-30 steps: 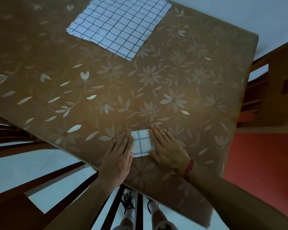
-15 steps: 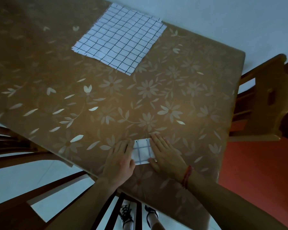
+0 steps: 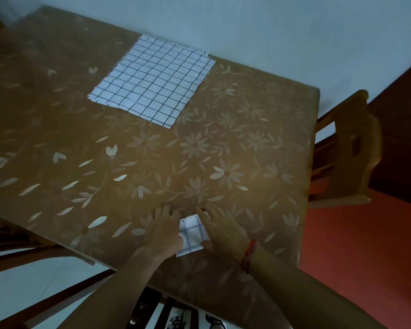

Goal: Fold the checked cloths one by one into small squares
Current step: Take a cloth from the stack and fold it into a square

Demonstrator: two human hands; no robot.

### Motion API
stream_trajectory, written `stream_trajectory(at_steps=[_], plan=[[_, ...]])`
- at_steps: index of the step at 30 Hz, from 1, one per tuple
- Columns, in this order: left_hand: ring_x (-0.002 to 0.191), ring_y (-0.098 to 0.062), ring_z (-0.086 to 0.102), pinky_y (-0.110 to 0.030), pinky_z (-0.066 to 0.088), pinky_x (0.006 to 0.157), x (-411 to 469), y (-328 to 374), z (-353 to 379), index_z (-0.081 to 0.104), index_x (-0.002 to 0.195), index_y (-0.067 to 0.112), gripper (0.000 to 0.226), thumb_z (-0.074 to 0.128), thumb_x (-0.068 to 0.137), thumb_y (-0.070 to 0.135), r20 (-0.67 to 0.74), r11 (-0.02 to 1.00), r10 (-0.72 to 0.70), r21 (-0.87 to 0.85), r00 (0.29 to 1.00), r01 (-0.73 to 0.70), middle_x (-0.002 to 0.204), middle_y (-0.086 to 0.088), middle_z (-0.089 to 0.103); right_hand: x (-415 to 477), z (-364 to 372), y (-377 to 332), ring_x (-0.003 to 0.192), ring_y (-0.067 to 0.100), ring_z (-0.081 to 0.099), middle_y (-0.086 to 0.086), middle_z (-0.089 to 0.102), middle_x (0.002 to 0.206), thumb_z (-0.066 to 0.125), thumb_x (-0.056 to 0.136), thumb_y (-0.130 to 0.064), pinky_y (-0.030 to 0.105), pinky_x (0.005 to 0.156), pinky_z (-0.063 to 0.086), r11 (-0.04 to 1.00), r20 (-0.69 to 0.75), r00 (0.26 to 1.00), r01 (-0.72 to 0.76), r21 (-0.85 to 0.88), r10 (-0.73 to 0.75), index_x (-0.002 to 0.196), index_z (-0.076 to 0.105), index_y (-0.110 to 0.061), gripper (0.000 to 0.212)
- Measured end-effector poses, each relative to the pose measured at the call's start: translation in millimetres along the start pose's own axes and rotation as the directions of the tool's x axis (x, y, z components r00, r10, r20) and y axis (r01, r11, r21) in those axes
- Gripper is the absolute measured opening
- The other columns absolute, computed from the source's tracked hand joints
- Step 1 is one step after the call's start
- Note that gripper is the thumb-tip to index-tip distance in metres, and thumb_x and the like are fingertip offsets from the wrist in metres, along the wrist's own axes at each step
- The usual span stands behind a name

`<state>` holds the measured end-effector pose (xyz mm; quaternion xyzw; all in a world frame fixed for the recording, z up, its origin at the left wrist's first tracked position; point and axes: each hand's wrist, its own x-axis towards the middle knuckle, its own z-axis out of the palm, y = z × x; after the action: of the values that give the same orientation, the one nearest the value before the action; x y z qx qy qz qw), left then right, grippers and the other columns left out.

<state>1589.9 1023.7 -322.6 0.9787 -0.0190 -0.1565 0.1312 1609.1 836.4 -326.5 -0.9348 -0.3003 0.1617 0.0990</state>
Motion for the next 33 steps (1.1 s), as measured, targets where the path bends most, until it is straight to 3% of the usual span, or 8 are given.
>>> stream_trajectory(at_steps=[5,8,12,15,18,22,29,33], plan=[[0.099,-0.016,0.055,-0.026,0.045,0.086,-10.9,4.6,-11.8,0.057,0.117,0.022,0.041,0.058,0.08,0.005,0.053,0.897,-0.095,-0.43,0.994,0.108,0.108,0.004,0.059,-4.7,-14.9,7.0,0.136,0.024,0.036,0.008,0.04,0.148,0.068,0.084,-0.027,0.032,0.113,0.027,0.942,-0.014,0.987,-0.149,0.302,0.161,0.151,0.027,-0.012,0.08],[0.075,-0.01,0.059,-0.021,0.048,0.066,-16.0,4.3,-20.2,0.059,0.095,0.019,0.021,0.059,0.08,0.003,0.098,0.78,-0.15,-0.6,0.984,0.178,0.08,0.006,0.061,-6.2,-24.4,12.8,0.104,0.012,0.059,0.002,0.065,0.118,0.072,0.081,-0.025,0.017,0.087,0.047,0.82,-0.014,0.947,-0.272,0.503,0.322,0.142,0.045,-0.021,0.067],[0.059,-0.004,0.049,-0.015,0.041,0.055,-19.0,2.7,-29.9,0.057,0.075,0.015,0.017,0.067,0.077,0.002,0.065,0.706,-0.168,-0.689,0.984,0.166,0.064,0.001,0.054,-12.0,-33.2,19.4,0.067,-0.004,0.061,-0.016,0.07,0.075,0.073,0.079,-0.023,0.015,0.068,0.049,0.649,0.035,0.9,-0.34,0.681,0.435,0.086,0.074,-0.04,0.018],[0.067,-0.005,0.057,-0.013,0.043,0.057,-17.3,9.4,-37.4,0.062,0.082,0.017,0.02,0.071,0.076,0.0,0.065,0.601,-0.216,-0.777,0.974,0.185,0.073,0.002,0.063,-20.7,-40.4,23.8,0.055,0.006,0.063,-0.009,0.067,0.057,0.072,0.082,-0.019,0.027,0.065,0.056,0.566,0.064,0.878,-0.36,0.742,0.474,0.057,0.068,-0.033,0.028],[0.083,-0.015,0.067,-0.026,0.054,0.07,-8.1,15.9,-39.2,0.068,0.095,0.016,0.024,0.076,0.076,0.003,0.125,0.418,-0.265,-0.879,0.956,0.231,0.087,-0.003,0.071,-31.3,-49.0,28.4,0.06,0.02,0.068,0.005,0.071,0.061,0.071,0.084,-0.019,0.027,0.066,0.057,0.507,0.052,0.865,-0.34,0.792,0.499,0.066,0.073,-0.018,0.019],[0.091,-0.026,0.068,-0.043,0.058,0.079,7.6,32.1,-38.8,0.07,0.097,0.008,0.019,0.072,0.08,0.0,0.209,0.265,-0.24,-0.925,0.948,0.271,0.097,-0.01,0.072,-48.4,-54.6,41.9,0.059,0.007,0.066,-0.001,0.072,0.067,0.074,0.084,-0.012,0.024,0.058,0.055,0.357,0.04,0.795,-0.315,0.879,0.606,0.075,0.075,-0.02,0.011],[0.066,-0.017,0.065,-0.023,0.052,0.053,36.4,80.9,-34.7,0.068,0.092,0.003,0.011,0.068,0.083,-0.003,0.222,0.273,-0.194,-0.923,0.956,0.27,0.083,-0.015,0.068,-82.3,-61.0,69.1,0.054,0.002,0.062,-0.009,0.069,0.058,0.073,0.084,-0.005,0.018,0.057,0.052,0.258,0.013,0.701,-0.279,0.925,0.713,0.076,0.075,-0.011,0.011],[0.069,-0.021,0.065,-0.029,0.052,0.058,54.8,99.3,-37.0,0.069,0.091,0.004,0.006,0.066,0.086,0.001,0.175,0.354,-0.177,-0.907,0.969,0.228,0.083,-0.014,0.069,-89.1,-66.5,80.6,0.046,-0.001,0.055,-0.008,0.063,0.054,0.072,0.084,-0.003,0.016,0.05,0.045,0.196,0.018,0.655,-0.251,0.948,0.755,0.071,0.072,-0.008,0.014]])
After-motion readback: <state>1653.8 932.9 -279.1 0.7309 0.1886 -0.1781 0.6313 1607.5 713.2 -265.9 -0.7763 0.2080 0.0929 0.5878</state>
